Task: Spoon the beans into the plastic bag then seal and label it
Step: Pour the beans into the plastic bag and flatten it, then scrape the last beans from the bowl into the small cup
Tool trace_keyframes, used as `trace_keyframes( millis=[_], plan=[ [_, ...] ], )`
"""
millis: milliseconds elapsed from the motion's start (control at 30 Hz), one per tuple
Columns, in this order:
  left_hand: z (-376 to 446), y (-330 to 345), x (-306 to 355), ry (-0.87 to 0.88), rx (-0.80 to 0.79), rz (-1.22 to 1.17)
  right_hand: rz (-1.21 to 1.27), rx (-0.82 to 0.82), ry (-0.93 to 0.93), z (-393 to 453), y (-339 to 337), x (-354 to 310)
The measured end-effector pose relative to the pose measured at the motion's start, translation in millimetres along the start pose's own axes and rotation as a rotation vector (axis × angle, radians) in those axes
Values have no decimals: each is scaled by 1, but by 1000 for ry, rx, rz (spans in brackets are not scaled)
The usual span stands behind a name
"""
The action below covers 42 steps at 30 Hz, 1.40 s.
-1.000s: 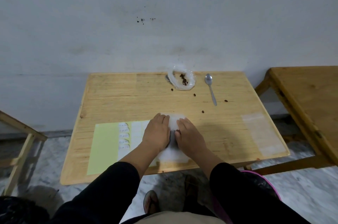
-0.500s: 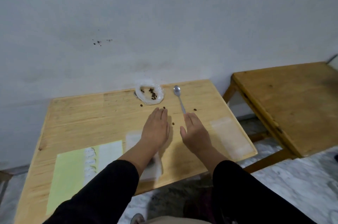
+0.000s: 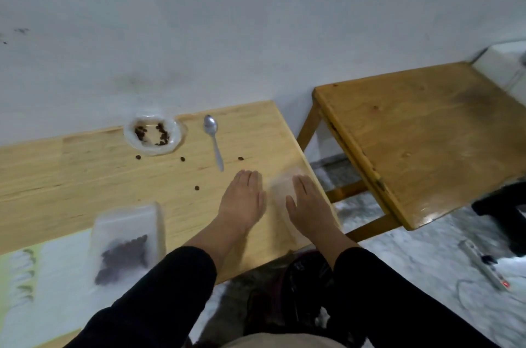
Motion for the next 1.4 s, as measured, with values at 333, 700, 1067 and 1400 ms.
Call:
trace_keyframes(
  millis=[333, 700, 1067, 1400],
  plan=[
    [37, 64, 12, -134, -88, -48, 23, -66, -47, 6, 35, 34],
    [57, 59, 14, -303, -88, -396, 272, -93, 10, 15, 34, 43],
    [40, -33, -5, -247, 232, -909, 1257, -132, 408, 74, -26, -27],
    [15, -109, -77, -279, 504, -1083, 1547, -213, 264, 88, -60, -137]
  ],
)
Point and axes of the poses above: each hand's wrist, its own z-axis towards the middle knuckle, its own y-axis out of the palm, x = y × z, the point moved 6 cm from there along z, towards the middle knuckle, and after that the axes turned 5 degrees about y, right-handed, at the moved point
